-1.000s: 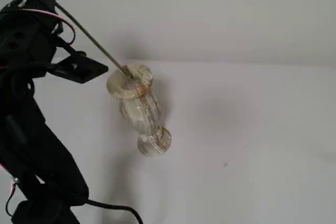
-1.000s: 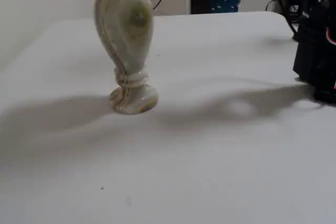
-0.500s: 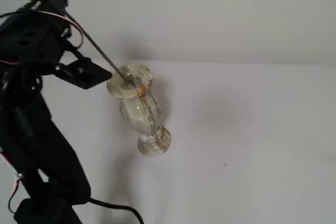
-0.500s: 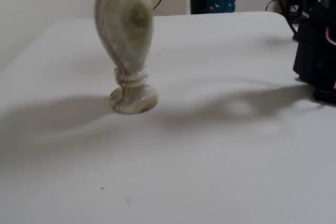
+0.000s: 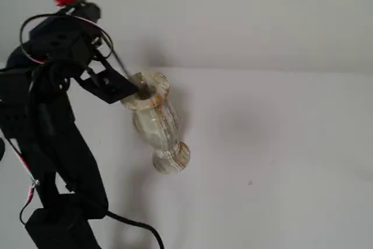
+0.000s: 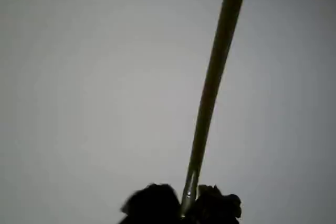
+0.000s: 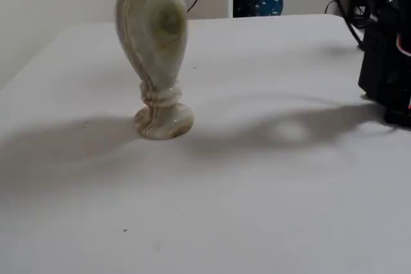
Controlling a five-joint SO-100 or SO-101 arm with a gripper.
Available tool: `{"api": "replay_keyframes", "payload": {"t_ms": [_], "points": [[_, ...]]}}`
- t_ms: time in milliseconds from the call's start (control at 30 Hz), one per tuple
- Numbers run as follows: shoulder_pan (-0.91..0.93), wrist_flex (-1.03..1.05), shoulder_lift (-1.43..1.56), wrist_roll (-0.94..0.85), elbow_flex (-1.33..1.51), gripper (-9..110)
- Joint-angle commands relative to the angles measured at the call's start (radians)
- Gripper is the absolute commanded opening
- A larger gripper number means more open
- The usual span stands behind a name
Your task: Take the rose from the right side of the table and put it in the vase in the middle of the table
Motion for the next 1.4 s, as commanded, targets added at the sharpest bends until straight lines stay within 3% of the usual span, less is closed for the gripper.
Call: {"api": "replay_keyframes", "payload": {"t_ms": [0,300,467,567,767,867,1033,1233,1367], "points": [[0.031,0.060,0.002,-0.018,-0.009,57],[0.081,0.183,0.031,-0.137,-0.011,69],[0.075,0.278,0.106,-0.408,-0.011,69],[0.032,0.379,0.183,-0.672,-0.011,60],[0.017,0.535,0.379,-1.078,0.008,6],[0.035,0.535,0.532,-1.229,0.081,0],[0.060,0.523,0.910,-1.447,0.426,0],[0.127,0.222,1.660,-1.649,1.336,0],[0.219,0.242,1.942,-1.652,1.660,0]]}}
